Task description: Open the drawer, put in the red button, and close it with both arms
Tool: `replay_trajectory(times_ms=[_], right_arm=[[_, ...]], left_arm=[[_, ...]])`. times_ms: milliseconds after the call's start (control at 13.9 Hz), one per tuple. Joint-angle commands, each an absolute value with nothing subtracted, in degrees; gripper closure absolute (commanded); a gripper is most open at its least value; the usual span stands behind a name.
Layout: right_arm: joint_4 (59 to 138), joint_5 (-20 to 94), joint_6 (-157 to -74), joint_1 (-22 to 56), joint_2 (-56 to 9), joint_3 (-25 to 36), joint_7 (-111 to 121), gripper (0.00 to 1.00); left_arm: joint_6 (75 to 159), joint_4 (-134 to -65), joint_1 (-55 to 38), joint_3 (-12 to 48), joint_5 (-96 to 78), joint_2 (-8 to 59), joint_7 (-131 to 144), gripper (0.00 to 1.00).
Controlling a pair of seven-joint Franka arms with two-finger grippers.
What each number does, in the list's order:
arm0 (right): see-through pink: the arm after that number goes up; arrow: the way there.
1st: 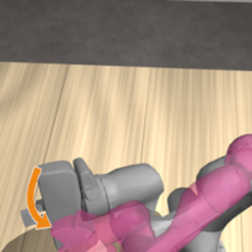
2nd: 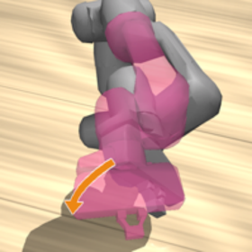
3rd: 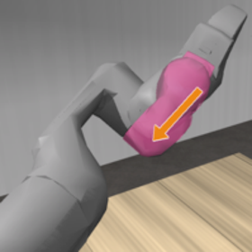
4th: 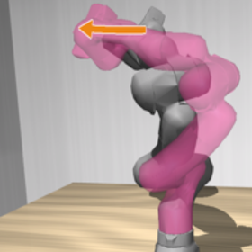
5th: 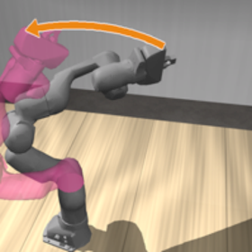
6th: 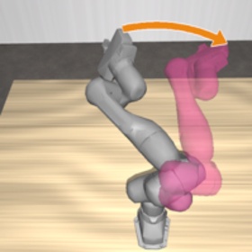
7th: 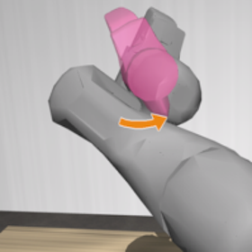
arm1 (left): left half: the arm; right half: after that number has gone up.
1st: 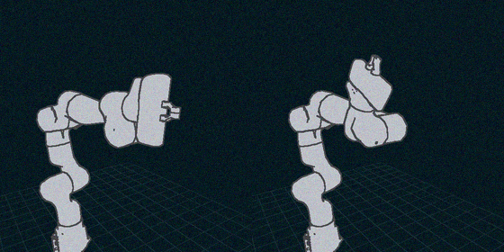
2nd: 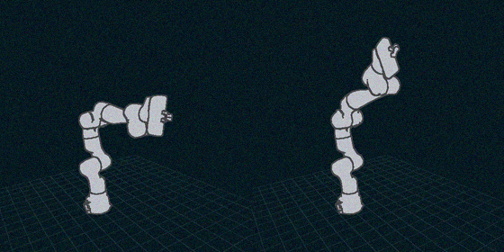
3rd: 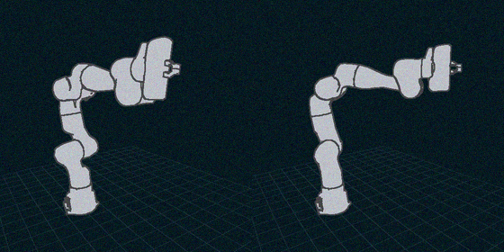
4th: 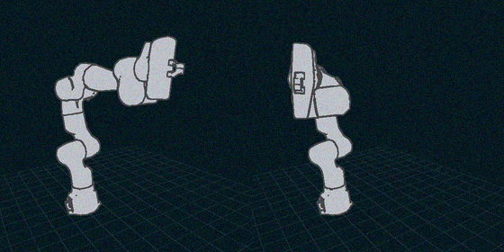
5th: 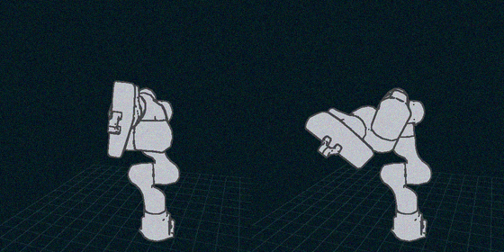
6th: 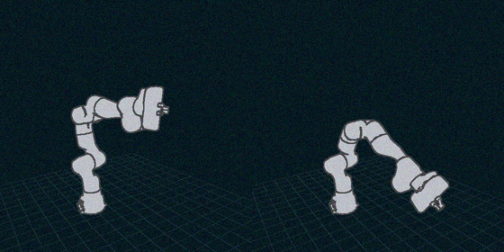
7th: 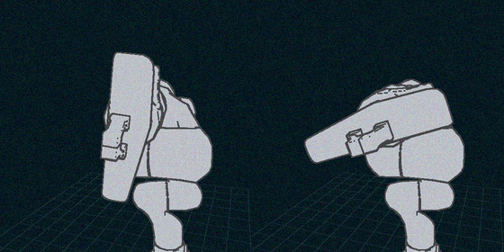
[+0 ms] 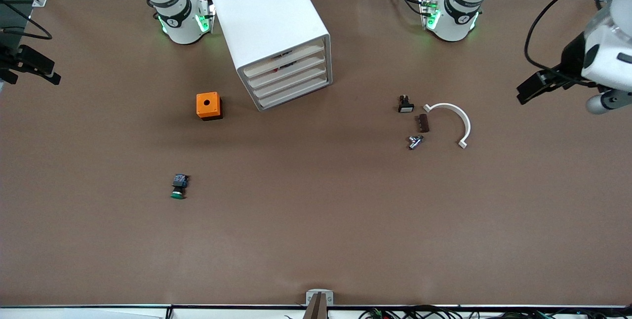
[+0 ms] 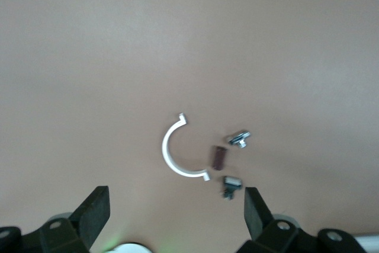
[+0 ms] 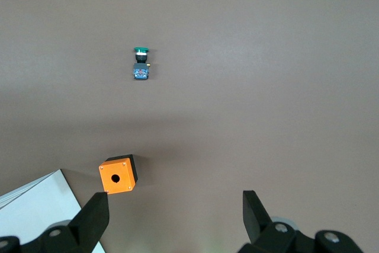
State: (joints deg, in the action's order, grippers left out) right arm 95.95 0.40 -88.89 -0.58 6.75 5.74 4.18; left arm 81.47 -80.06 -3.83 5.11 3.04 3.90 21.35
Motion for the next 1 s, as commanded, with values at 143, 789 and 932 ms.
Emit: replay_trajectory(times_ms=[143, 789, 932], right_arm=[[97.38, -1.14, -89.56, -1.32, 8.26, 4.92, 4.75, 0.00], [97.38, -1.14, -89.74, -1.41, 8.17, 4.92, 4.66, 0.00], [97.38, -1.14, -89.65, -1.41, 8.26, 4.92, 4.66, 0.00]], left_arm=[[81.21, -87.00, -1.50, 4.39, 3.16, -3.06, 8.81, 0.00], [81.83, -93.68, -1.58, 5.80, 2.81, -8.69, 4.84, 0.00], [81.82, -95.61, -1.67, 7.20, 2.73, -10.36, 4.66, 0.00]])
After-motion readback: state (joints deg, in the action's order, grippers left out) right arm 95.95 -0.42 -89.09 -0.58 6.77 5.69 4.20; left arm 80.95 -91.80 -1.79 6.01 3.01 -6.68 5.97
